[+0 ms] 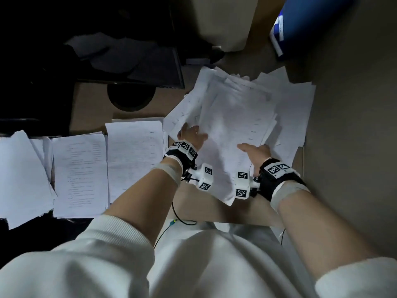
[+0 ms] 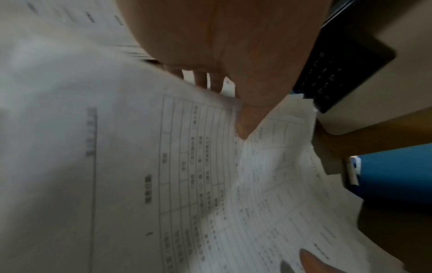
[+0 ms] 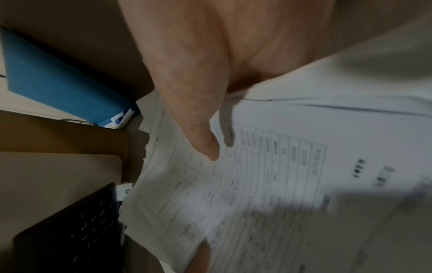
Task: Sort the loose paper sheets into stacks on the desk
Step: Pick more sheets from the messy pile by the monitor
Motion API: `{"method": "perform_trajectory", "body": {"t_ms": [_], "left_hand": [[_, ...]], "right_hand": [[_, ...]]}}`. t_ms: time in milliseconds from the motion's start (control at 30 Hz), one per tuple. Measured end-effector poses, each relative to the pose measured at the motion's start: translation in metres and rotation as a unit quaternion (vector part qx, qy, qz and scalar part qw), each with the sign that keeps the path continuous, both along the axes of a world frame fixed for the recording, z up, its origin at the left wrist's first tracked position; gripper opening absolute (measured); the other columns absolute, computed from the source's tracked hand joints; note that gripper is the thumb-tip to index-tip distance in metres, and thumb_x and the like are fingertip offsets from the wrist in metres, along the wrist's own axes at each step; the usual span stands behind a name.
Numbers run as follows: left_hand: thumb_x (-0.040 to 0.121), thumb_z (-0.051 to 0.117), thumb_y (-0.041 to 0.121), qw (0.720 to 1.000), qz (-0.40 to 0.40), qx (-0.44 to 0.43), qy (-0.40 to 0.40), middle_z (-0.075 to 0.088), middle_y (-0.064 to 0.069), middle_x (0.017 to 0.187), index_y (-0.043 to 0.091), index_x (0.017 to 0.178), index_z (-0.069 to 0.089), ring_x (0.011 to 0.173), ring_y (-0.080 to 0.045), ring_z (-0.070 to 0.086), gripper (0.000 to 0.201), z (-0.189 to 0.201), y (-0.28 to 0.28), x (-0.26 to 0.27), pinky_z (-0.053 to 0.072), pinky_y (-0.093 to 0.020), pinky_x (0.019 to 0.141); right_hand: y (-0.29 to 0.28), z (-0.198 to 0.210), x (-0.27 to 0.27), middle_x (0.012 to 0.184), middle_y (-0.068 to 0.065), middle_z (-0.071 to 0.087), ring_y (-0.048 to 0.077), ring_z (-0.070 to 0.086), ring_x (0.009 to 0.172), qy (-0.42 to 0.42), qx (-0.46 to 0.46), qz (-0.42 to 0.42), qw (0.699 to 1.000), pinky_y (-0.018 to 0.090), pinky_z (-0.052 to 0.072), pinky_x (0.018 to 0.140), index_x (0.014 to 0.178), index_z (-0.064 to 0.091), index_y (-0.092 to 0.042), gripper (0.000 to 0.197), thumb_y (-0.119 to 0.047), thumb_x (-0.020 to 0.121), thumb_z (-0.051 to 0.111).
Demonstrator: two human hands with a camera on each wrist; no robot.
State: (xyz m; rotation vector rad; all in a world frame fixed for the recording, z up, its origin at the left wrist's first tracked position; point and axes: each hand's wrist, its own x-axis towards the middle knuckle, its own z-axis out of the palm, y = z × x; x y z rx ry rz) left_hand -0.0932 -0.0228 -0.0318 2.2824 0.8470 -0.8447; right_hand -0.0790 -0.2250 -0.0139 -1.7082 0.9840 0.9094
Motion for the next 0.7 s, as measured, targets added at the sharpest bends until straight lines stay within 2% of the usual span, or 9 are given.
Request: {"method": "perform_trajectory", "body": {"t_ms": [100, 233, 367, 433, 500, 567, 600, 633, 700], "left_hand": [[0.089, 0.061, 0.043, 0.999, -0.022, 0.009, 0.036, 0.036, -0.012, 0.153, 0.016, 0.143, 0.047, 0.141, -0.032, 0.034, 0.062, -0.002, 0.0, 0.004, 0.03, -0.042, 0.116], [0.067, 0.06, 0.057, 0.997, -0.013, -0.059, 0.056, 0.052, -0.014, 0.142, 0.02, 0.146, 0.042, 0.128, -0.038, 0.048, 0.089, -0.003, -0.009, 0.003, 0.041, -0.046, 0.106], [0.082, 0.057, 0.038, 0.99, -0.12, 0.056, -0.056, 0.065, -0.002, 0.116, 0.029, 0.119, 0.061, 0.116, -0.03, 0.051, 0.038, 0.001, -0.015, 0.016, 0.037, -0.039, 0.092], [0.083, 0.055, 0.026, 0.983, -0.137, 0.057, -0.109, 0.065, 0.003, 0.116, 0.031, 0.115, 0.062, 0.12, -0.029, 0.048, 0.034, 0.007, -0.015, 0.031, 0.035, -0.039, 0.095], [0.082, 0.059, 0.021, 0.985, -0.11, 0.024, -0.132, 0.064, -0.002, 0.121, 0.033, 0.133, 0.049, 0.121, -0.032, 0.05, 0.054, 0.004, -0.013, 0.047, 0.036, -0.04, 0.097], [0.086, 0.064, 0.028, 0.993, -0.092, 0.018, -0.075, 0.057, -0.014, 0.131, 0.029, 0.154, 0.021, 0.121, -0.039, 0.051, 0.081, -0.002, -0.012, 0.061, 0.038, -0.043, 0.1], [0.087, 0.065, 0.035, 0.995, -0.094, 0.019, -0.038, 0.051, -0.019, 0.137, 0.029, 0.157, 0.01, 0.122, -0.042, 0.05, 0.089, -0.004, -0.012, 0.065, 0.038, -0.045, 0.101], [0.086, 0.065, 0.042, 0.995, -0.102, 0.021, -0.009, 0.045, -0.022, 0.141, 0.031, 0.157, 0.007, 0.125, -0.044, 0.047, 0.093, -0.006, -0.012, 0.068, 0.038, -0.047, 0.102], [0.083, 0.064, 0.05, 0.992, -0.117, 0.019, 0.032, 0.038, -0.021, 0.145, 0.035, 0.155, 0.013, 0.129, -0.044, 0.042, 0.09, -0.009, -0.011, 0.071, 0.037, -0.049, 0.103]], "right_hand": [[0.005, -0.005, 0.0, 0.128, 0.005, 0.057, 0.03, 0.051, 0.118, 0.031, 0.011, -0.011, 0.999, 0.044, 0.039, 0.084, 0.132, 0.049, -0.002, 0.077, -0.037, 0.073, 0.084], [0.002, -0.008, -0.001, 0.124, 0.008, 0.062, 0.028, 0.058, 0.1, 0.015, -0.04, 0.005, 0.999, 0.034, 0.043, 0.08, 0.126, 0.055, 0.002, 0.053, -0.032, 0.088, 0.072], [-0.011, -0.001, 0.007, 0.118, 0.01, 0.057, 0.033, 0.058, 0.107, 0.048, -0.078, -0.046, 0.995, 0.036, 0.043, 0.078, 0.135, 0.046, 0.004, 0.052, -0.031, 0.098, 0.058], [-0.013, 0.002, 0.01, 0.114, 0.011, 0.057, 0.027, 0.058, 0.095, 0.069, -0.078, -0.062, 0.993, 0.033, 0.041, 0.07, 0.134, 0.048, 0.003, 0.054, -0.035, 0.097, 0.057], [-0.015, -0.002, 0.011, 0.116, 0.016, 0.06, 0.023, 0.055, 0.085, 0.08, -0.067, -0.028, 0.994, 0.032, 0.041, 0.065, 0.133, 0.051, 0.0, 0.051, -0.035, 0.097, 0.058], [-0.016, -0.005, 0.011, 0.134, 0.019, 0.057, 0.021, 0.053, 0.093, 0.086, -0.044, 0.018, 0.995, 0.03, 0.044, 0.069, 0.136, 0.051, -0.001, 0.049, -0.031, 0.098, 0.057], [-0.017, -0.005, 0.012, 0.134, 0.018, 0.057, 0.023, 0.057, 0.099, 0.088, -0.046, 0.026, 0.995, 0.029, 0.046, 0.073, 0.135, 0.053, -0.002, 0.05, -0.033, 0.096, 0.058], [-0.017, -0.004, 0.012, 0.125, 0.018, 0.063, 0.027, 0.062, 0.101, 0.093, -0.055, 0.022, 0.994, 0.03, 0.049, 0.081, 0.13, 0.058, -0.003, 0.051, -0.038, 0.093, 0.061], [-0.018, -0.001, 0.014, 0.09, 0.016, 0.07, 0.032, 0.067, 0.086, 0.114, -0.071, -0.007, 0.991, 0.039, 0.054, 0.089, 0.116, 0.066, -0.006, 0.052, -0.047, 0.085, 0.068]]}}
